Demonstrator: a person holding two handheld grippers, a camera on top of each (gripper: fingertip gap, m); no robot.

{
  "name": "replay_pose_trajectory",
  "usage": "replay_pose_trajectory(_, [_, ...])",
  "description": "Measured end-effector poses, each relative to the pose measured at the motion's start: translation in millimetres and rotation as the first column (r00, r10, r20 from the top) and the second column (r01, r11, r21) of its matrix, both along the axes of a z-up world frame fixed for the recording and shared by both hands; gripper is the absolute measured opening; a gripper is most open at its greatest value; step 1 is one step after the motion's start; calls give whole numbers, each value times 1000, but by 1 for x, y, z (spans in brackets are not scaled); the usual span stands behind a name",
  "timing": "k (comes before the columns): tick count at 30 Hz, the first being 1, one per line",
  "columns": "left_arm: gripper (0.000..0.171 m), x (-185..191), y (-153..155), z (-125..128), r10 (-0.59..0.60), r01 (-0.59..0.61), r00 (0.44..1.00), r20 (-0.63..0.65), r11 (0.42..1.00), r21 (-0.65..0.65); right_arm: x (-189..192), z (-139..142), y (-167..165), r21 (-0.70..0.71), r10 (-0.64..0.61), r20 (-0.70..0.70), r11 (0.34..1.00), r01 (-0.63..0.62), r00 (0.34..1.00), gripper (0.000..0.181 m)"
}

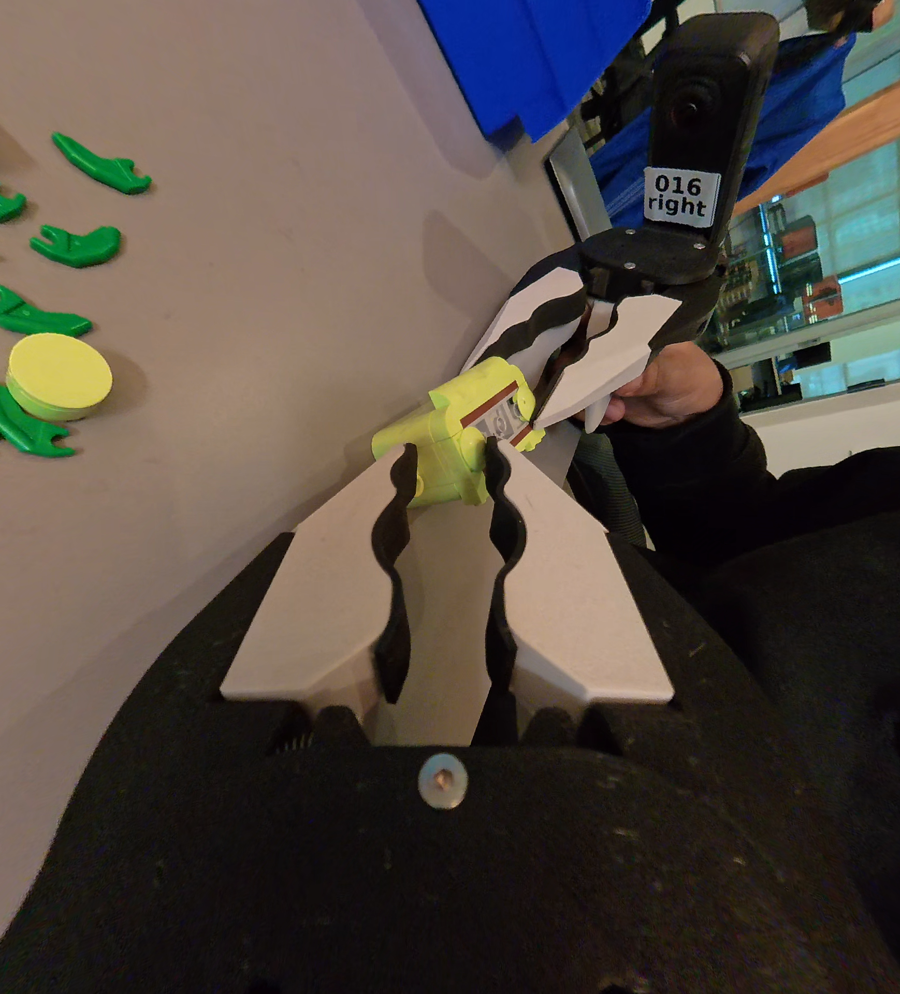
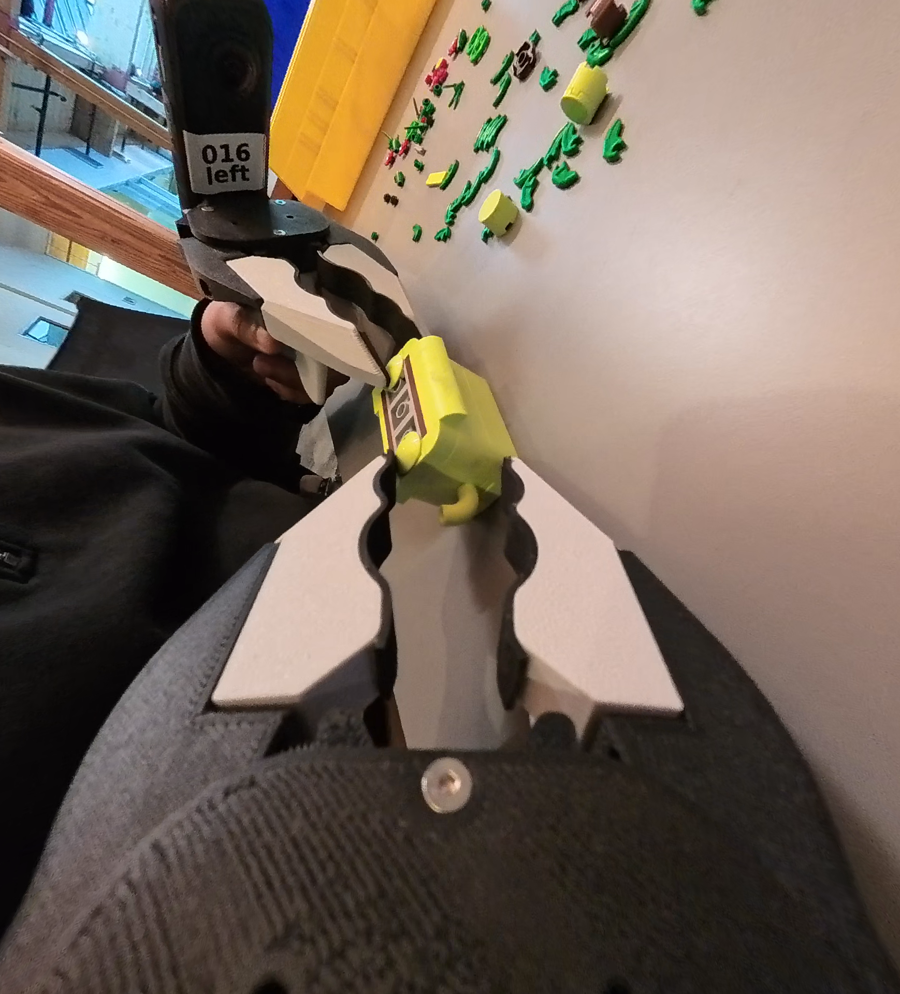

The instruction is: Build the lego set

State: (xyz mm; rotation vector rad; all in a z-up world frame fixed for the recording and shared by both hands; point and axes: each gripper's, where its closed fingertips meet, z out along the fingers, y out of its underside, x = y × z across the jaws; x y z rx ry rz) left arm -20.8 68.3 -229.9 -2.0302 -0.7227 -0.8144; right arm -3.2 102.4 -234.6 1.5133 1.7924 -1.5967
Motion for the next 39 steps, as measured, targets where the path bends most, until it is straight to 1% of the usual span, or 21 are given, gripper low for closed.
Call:
replay_pose_trajectory(6, [27, -7, 3, 0, 38, -37, 999, -35, 999, 13, -7, 1, 3, 21, -27, -27, 999, 27, 999, 36])
replay_pose_trajectory(10, [26, -26, 12, 0, 74, -73, 987, -140, 997, 17, -24, 3, 10, 74, -63, -79, 995, 69, 995, 33])
replay_pose_trajectory(12, [26, -33, 16, 0, 70, -70, 978, -196, 998, 9, -30, 3, 12, 84, -68, -89, 994, 76, 994, 33])
replay_pose_trajectory(14, [26, -34, 16, 3, 54, -53, 974, -219, 999, 10, -32, 6, 14, 78, -66, -107, 994, 74, 992, 33])
replay_pose_trajectory(15, [28, -35, 14, 7, 63, -61, 971, -232, 998, 14, -33, 13, 18, 62, -83, -145, 994, 92, 986, 33])
replay_pose_trajectory(16, [30, -34, 10, 16, 74, -63, 967, -244, 997, 53, -34, 22, 24, 36, -116, -196, 991, 126, 974, 39])
replay_pose_trajectory(17, [33, -31, 5, 29, 81, -52, 961, -264, 992, 115, -33, 31, 31, 15, -157, -248, 986, 165, 956, 41])
replay_pose_trajectory(19, [32, -32, -10, 39, 116, -63, 936, -332, 984, 166, -27, 42, 45, 14, -218, -336, 972, 237, 916, 36])
replay_pose_trajectory(21, [31, -34, -23, 36, 116, -56, 911, -395, 985, 161, -16, 48, 46, 18, -229, -395, 966, 257, 890, 39])
replay_pose_trajectory(23, [32, -37, -28, 22, 88, -45, 899, -428, 993, 109, -10, 51, 41, 53, -210, -445, 964, 260, 870, 35])
replay_pose_trajectory(25, [34, -38, -27, 12, 40, -14, 878, -476, 998, 58, -8, 46, 33, 146, -155, -474, 957, 250, 867, 31])
replay_pose_trajectory(26, [34, -40, -25, 7, 18, -4, 855, -518, 1000, 28, -7, 40, 27, 218, -100, -477, 949, 228, 873, 32])
replay_pose_trajectory(27, [34, -43, -23, 3, -8, 6, 828, -561, 1000, -4, -5, 30, 24, 316, -31, -482, 926, 207, 876, 33])
replay_pose_trajectory(29, [34, -46, -18, -1, -55, 29, 774, -631, 998, -52, -4, 13, 25, 534, 121, -513, 820, 206, 850, 35])
replay_pose_trajectory(30, [35, -46, -15, -1, -72, 44, 751, -656, 997, -59, -3, 7, 27, 612, 196, -530, 762, 212, 825, 35])
replay_pose_trajectory(31, [38, -45, -11, 1, -86, 70, 731, -677, 996, -51, -2, 4, 28, 660, 262, -545, 720, 215, 796, 36])
replay_pose_trajectory(33, [49, -37, -3, 7, -109, 139, 687, -718, 990, -18, -1, 2, 27, 702, 355, -562, 683, 203, 747, 34])
replay_pose_trajectory(35, [57, -30, 4, 12, -126, 199, 632, -765, 980, 3, -1, 0, 25, 714, 408, -552, 682, 159, 727, 34])
replay_pose_trajectory(37, [63, -28, 11, 14, -127, 217, 585, -801, 976, 3, -5, -3, 26, 733, 454, -549, 665, 143, 702, 31])
replay_pose_trajectory(38, [63, -29, 13, 12, -133, 216, 575, -807, 976, -8, -7, -4, 26, 748, 477, -549, 648, 148, 686, 29])
replay_pose_trajectory(39, [63, -30, 15, 8, -149, 215, 579, -801, 976, -26, -10, -6, 27, 763, 496, -544, 628, 153, 677, 27])
